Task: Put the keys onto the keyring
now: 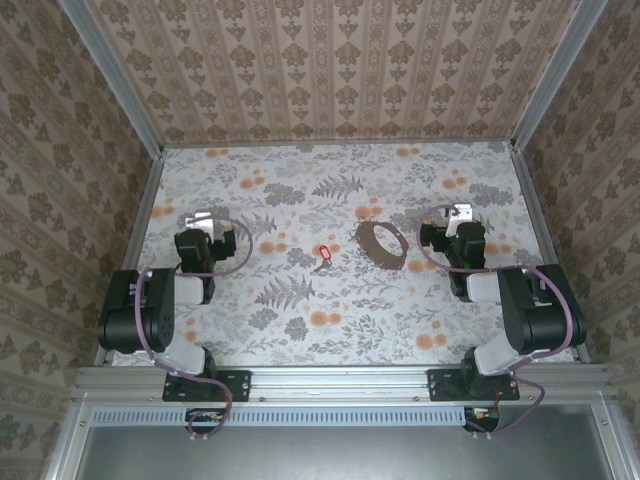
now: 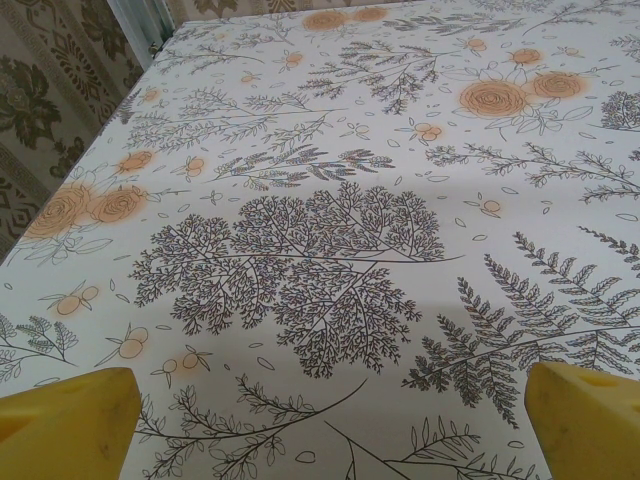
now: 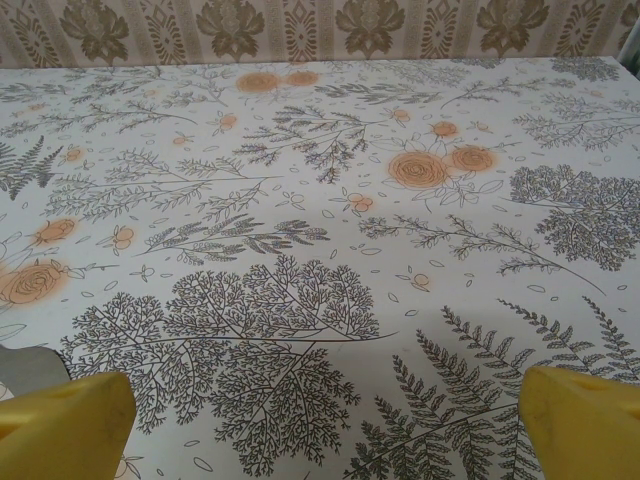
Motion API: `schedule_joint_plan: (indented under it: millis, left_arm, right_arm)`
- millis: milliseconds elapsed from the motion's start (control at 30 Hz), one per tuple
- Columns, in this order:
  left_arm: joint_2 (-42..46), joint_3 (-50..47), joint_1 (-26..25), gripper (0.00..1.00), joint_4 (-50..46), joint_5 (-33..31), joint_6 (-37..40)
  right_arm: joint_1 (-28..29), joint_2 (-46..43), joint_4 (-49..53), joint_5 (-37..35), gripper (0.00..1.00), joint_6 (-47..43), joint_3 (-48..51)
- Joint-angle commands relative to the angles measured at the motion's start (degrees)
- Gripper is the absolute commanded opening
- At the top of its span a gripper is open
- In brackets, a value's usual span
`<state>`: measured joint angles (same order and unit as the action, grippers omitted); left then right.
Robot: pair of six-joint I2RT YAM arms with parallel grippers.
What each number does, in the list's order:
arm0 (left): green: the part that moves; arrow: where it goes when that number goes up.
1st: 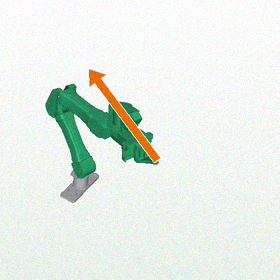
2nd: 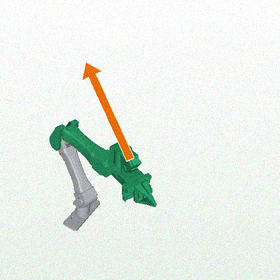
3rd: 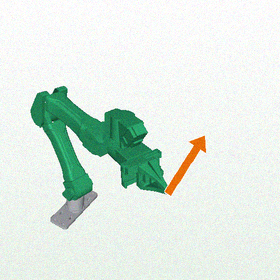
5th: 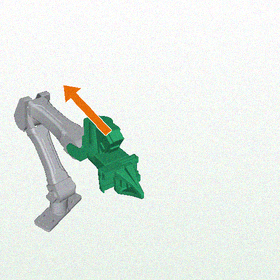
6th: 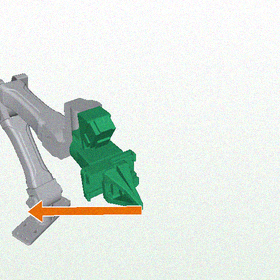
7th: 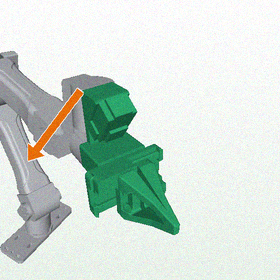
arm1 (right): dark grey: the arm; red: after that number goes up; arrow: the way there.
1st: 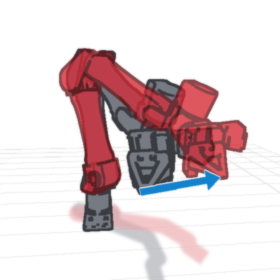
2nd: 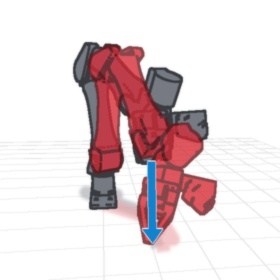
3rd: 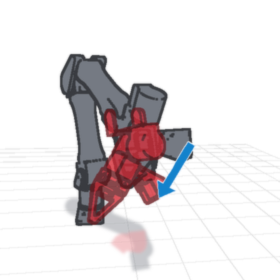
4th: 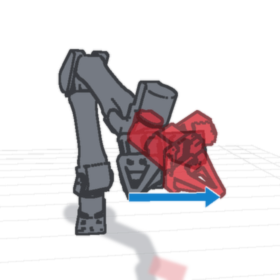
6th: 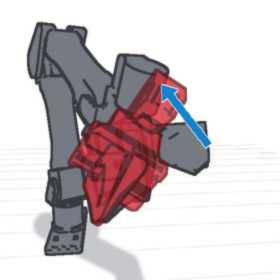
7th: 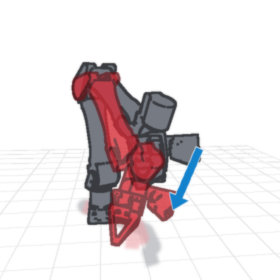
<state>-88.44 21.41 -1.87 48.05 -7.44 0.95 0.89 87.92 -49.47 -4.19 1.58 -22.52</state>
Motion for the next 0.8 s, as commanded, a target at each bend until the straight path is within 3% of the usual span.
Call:
schedule_joint_plan:
  millis: [0,133,267,333,433,567,667,767]
  left_arm:
    - [0.7,1.4,0.2,1.00,1.2,0.5,0.5]
    - [0.6,1.4,0.1,1.00,1.2,0.5,0.5]
    - [3.5,2.0,-0.5,1.00,-1.6,0.8,1.6]
    - [11.0,6.7,-2.5,1.00,-17.7,-3.7,1.8]
    - [19.6,13.3,-7.3,1.00,-34.8,-5.8,1.0]
    - [24.8,19.5,-19.5,1.00,-47.6,-6.4,-6.3]
    - [23.1,26.0,-22.1,1.00,-60.1,5.6,-15.1]
    - [20.3,25.9,-23.8,1.00,-60.7,15.6,-21.1]
  right_arm:
    - [-0.4,0.0,0.5,1.1,1.00,0.7,-0.9]
    - [-0.3,-0.2,0.6,0.7,1.00,0.6,-0.9]
    - [0.8,-5.7,4.9,-9.9,1.00,2.8,-1.0]
    - [2.0,-15.7,23.3,-16.2,1.00,5.6,-5.7]
    - [3.0,-24.9,32.7,-15.6,1.00,12.2,-6.4]
    - [4.2,-29.2,43.2,-9.9,1.00,15.5,-7.5]
    - [6.6,-30.8,50.9,-3.9,1.00,14.9,-9.7]
    - [8.8,-30.3,54.0,1.5,1.00,14.3,-10.5]
